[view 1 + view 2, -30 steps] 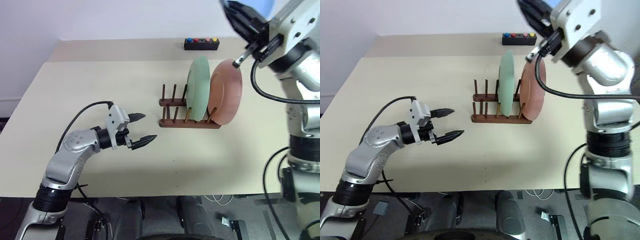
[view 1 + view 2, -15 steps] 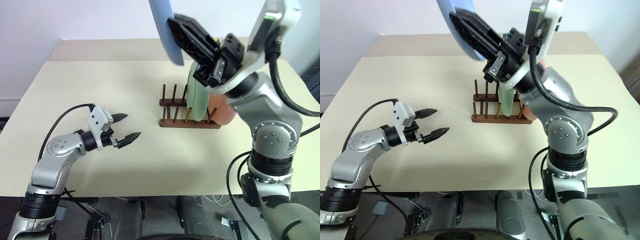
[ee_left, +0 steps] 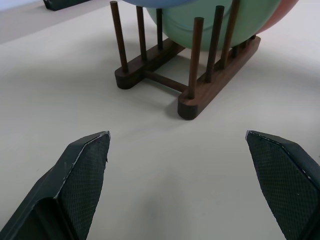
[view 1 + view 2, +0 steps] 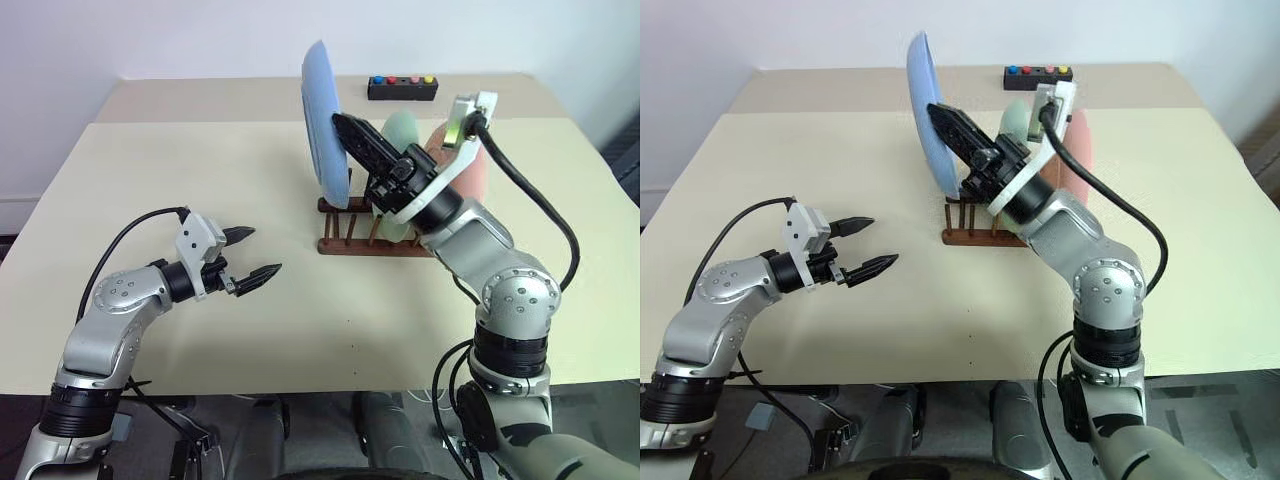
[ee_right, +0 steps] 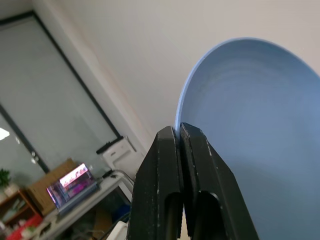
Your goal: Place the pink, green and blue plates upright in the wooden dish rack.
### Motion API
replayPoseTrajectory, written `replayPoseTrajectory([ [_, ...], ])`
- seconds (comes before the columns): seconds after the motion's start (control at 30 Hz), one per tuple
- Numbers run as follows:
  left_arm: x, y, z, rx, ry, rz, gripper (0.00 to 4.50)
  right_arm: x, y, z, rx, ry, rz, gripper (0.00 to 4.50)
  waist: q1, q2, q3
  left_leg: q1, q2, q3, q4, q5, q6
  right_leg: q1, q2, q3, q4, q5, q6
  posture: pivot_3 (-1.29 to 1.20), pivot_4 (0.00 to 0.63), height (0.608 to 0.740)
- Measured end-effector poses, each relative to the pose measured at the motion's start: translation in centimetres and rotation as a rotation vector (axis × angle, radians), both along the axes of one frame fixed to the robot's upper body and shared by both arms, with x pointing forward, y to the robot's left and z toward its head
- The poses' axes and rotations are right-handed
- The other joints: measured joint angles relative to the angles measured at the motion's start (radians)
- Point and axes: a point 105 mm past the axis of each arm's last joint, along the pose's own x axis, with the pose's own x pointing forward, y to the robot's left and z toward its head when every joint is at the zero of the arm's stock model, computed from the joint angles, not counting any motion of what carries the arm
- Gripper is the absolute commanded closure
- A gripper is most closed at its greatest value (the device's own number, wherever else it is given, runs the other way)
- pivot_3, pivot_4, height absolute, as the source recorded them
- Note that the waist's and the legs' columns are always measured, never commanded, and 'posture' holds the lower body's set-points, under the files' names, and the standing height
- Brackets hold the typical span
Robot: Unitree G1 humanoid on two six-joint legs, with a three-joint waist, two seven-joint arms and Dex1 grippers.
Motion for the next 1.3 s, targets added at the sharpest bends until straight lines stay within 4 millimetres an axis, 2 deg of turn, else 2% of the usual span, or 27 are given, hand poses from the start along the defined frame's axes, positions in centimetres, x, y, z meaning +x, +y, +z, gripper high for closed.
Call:
replayPoseTrajectory([
  [0.37,0.0,0.0,0.0,0.001,0.001,-0.003,0.0,0.3,-0.8,-1.6,0.034,0.094,-0.027,4.44,0.0,0.0,0.0,0.0,0.0,0.0,0.0,0.0,0.0,0.0,0.0,0.0,0.0,0.0,0.0,0.0,0.15,0.73],
  [0.9,0.0,0.0,0.0,0.001,0.001,-0.004,0.0,0.5,-0.9,-2.2,0.061,0.155,-0.034,4.44,0.0,0.0,0.0,0.0,0.0,0.0,0.0,0.0,0.0,0.0,0.0,0.0,0.0,0.0,0.0,0.0,0.15,0.73],
  [0.93,0.0,0.0,0.0,0.001,0.001,-0.004,0.0,0.5,-0.9,-2.2,0.061,0.157,-0.036,3.89,0.0,0.0,0.0,0.0,0.0,0.0,0.0,0.0,0.0,0.0,0.0,0.0,0.0,0.0,0.0,0.0,0.15,0.73],
  [0.97,0.0,0.0,0.0,0.001,0.001,-0.004,0.0,0.5,-0.9,-2.2,0.061,0.158,-0.038,3.68,0.0,0.0,0.0,0.0,0.0,0.0,0.0,0.0,0.0,0.0,0.0,0.0,0.0,0.0,0.0,0.0,0.15,0.73],
  [1.2,0.0,0.0,0.0,0.001,0.001,-0.004,0.0,0.6,-1.0,-2.2,0.063,0.165,-0.046,0.27,0.0,0.0,0.0,0.0,0.0,0.0,0.0,0.0,0.0,0.0,0.0,0.0,0.0,-0.001,-0.002,0.0,0.15,0.73],
  [1.3,0.0,0.0,0.0,0.001,0.001,-0.005,0.0,0.6,-1.0,-2.2,0.057,0.164,-0.055,0.27,0.0,0.0,0.0,0.0,0.0,0.0,0.0,0.0,0.0,0.0,0.0,0.0,0.0,-0.001,-0.002,0.0,0.15,0.73],
])
